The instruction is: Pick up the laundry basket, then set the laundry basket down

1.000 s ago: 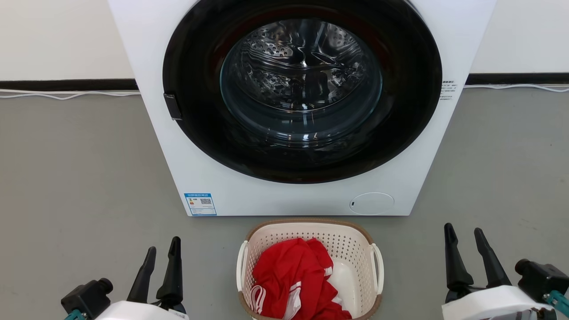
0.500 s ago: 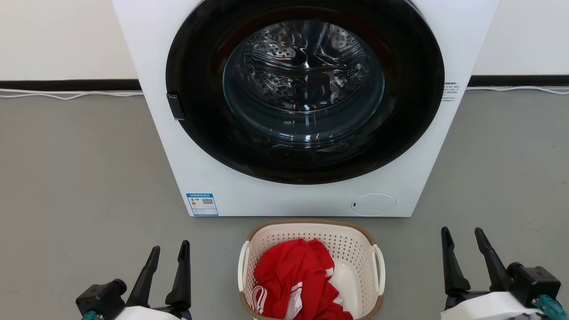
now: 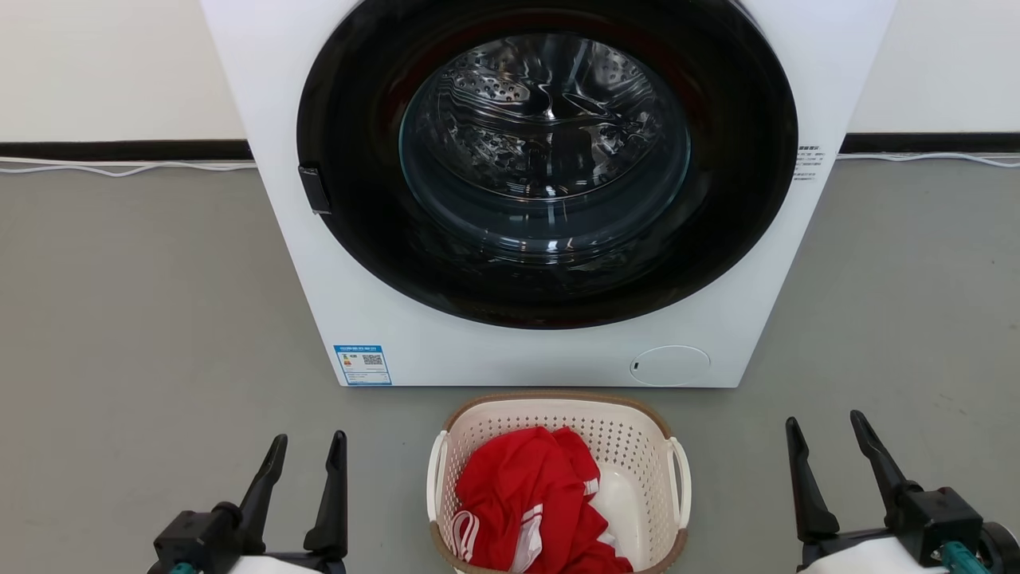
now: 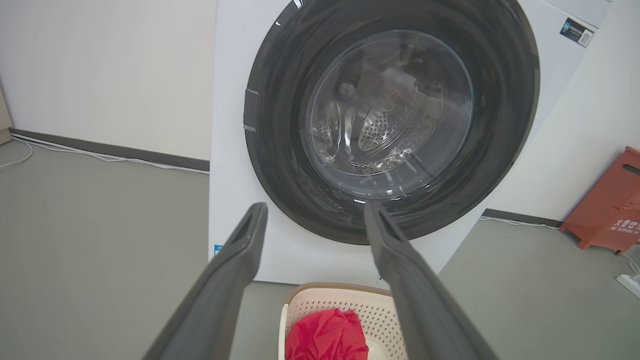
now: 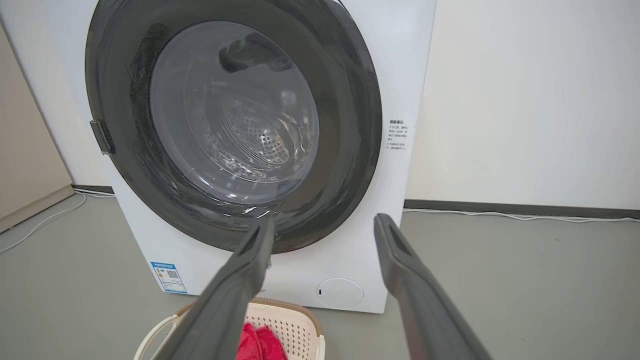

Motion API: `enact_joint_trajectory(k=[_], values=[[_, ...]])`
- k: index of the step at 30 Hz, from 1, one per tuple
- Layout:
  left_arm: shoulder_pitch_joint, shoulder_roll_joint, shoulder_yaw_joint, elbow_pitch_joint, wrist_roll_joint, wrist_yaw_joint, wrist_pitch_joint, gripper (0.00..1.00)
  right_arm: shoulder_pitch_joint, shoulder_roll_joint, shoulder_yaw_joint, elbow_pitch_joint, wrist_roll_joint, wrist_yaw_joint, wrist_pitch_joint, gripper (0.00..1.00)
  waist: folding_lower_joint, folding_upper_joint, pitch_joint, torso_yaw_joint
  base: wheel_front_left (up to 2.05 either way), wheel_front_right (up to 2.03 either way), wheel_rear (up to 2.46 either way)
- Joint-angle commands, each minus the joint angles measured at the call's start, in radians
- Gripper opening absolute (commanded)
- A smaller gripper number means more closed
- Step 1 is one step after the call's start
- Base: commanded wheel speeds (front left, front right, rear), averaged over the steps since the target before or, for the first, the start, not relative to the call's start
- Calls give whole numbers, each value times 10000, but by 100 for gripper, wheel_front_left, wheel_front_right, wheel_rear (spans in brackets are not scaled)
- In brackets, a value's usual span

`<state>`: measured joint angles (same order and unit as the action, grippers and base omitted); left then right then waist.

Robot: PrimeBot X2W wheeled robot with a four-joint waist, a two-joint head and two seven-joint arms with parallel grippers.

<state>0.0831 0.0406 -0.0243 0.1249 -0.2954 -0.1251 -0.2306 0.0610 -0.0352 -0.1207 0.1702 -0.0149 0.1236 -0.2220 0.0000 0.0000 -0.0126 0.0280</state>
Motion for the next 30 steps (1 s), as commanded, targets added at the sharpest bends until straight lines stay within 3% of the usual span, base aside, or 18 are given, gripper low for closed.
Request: enact_joint_trajectory(k=[1,7,30], values=[[-136,89,231,-336,298,-50,-161,100,-146,-144,210,-329,-398,64,-247,100,0,0,-1,12,0,0,0],[-89,96,183,-410,836,-54,-312,100,-78,-150,186,-393,-1081,71,-398,100,0,0,1,47,0,0,0],[-58,96,186,-351,688,-55,-312,100,-60,-150,-12,-324,-955,71,-398,100,0,0,30,5,0,0,0]])
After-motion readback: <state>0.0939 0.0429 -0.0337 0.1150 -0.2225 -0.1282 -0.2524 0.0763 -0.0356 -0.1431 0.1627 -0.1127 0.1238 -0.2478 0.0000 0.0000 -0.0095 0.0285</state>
